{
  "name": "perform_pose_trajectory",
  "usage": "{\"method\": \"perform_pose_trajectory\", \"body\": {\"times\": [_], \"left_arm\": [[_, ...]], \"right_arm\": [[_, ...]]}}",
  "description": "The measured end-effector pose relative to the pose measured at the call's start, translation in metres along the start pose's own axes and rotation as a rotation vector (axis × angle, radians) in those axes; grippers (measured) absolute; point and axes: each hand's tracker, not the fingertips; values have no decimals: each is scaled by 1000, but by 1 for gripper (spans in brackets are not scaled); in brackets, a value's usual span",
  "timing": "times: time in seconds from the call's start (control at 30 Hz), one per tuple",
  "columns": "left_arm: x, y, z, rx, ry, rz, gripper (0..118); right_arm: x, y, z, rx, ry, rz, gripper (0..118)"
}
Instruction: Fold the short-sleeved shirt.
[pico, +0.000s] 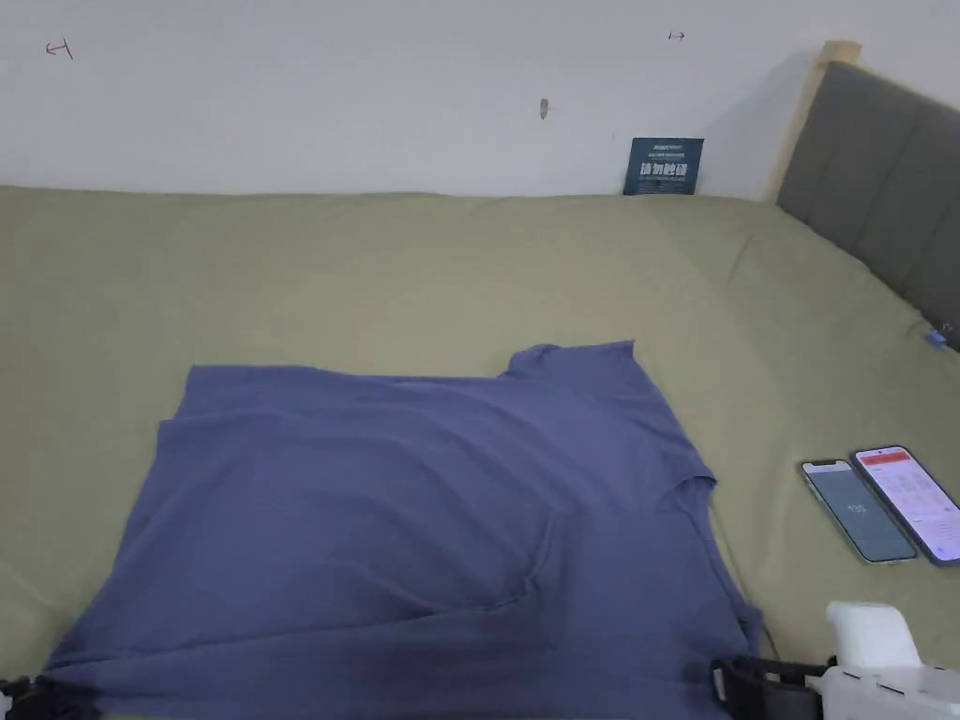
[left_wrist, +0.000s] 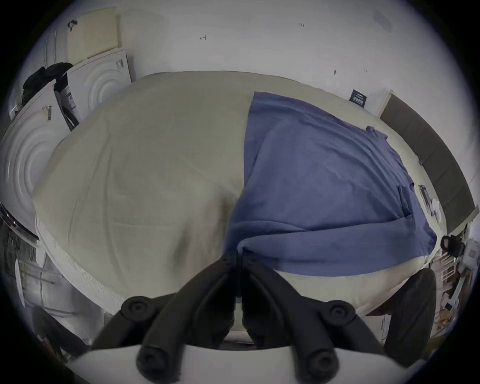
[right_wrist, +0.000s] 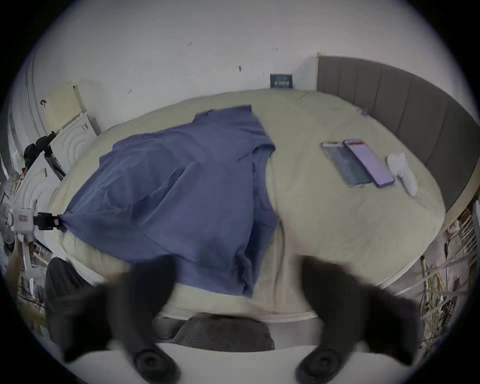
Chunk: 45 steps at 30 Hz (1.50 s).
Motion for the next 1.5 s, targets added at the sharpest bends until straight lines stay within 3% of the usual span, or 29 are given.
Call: {"method": "perform_pose_trajectory", "body": {"times": [0.07,0.13,0.17,0.2,0.23,0.47,0.67,0.93,1.13,1.17,1.2,1.23,1.27,1.37,1.47,1.5], "left_arm": [[-2,-1,0,3,6,5,5],[-1,1,3,1,8,7,5],[-1,0,3,-1,9,8,5],[-1,0,3,-4,10,7,5],[1,2,4,-5,12,7,5],[-8,19,16,2,-25,10,5],[-2,91,17,49,-69,-21,5],[12,185,-46,13,-72,-35,5],[24,202,-101,-55,-54,-60,9],[25,203,-110,-79,-51,-65,24],[24,202,-117,-104,-49,-78,70],[21,200,-121,-106,-41,-83,99],[18,196,-121,-99,-31,-79,107],[8,185,-98,-69,-27,-53,106],[6,168,-72,-31,-14,-49,104],[4,162,-61,-25,-21,-56,95]], "right_arm": [[1,-1,-6,-9,2,-1,104],[0,-2,-17,-58,-24,18,85],[2,-3,-21,-73,-26,22,65],[4,-4,-25,-89,-24,27,22],[5,-5,-27,-85,-30,27,2],[8,19,-7,10,-25,13,1],[0,89,-6,80,-20,40,1],[0,183,-77,45,-60,64,1],[3,200,-141,-43,-91,61,2],[5,200,-147,-61,-84,56,5],[6,201,-151,-65,-81,54,37],[7,200,-151,-70,-80,48,79],[9,197,-149,-71,-85,38,115],[6,192,-125,-56,-28,33,112],[14,166,-110,-34,-52,-6,108],[15,159,-103,-29,-56,-16,106]]}}
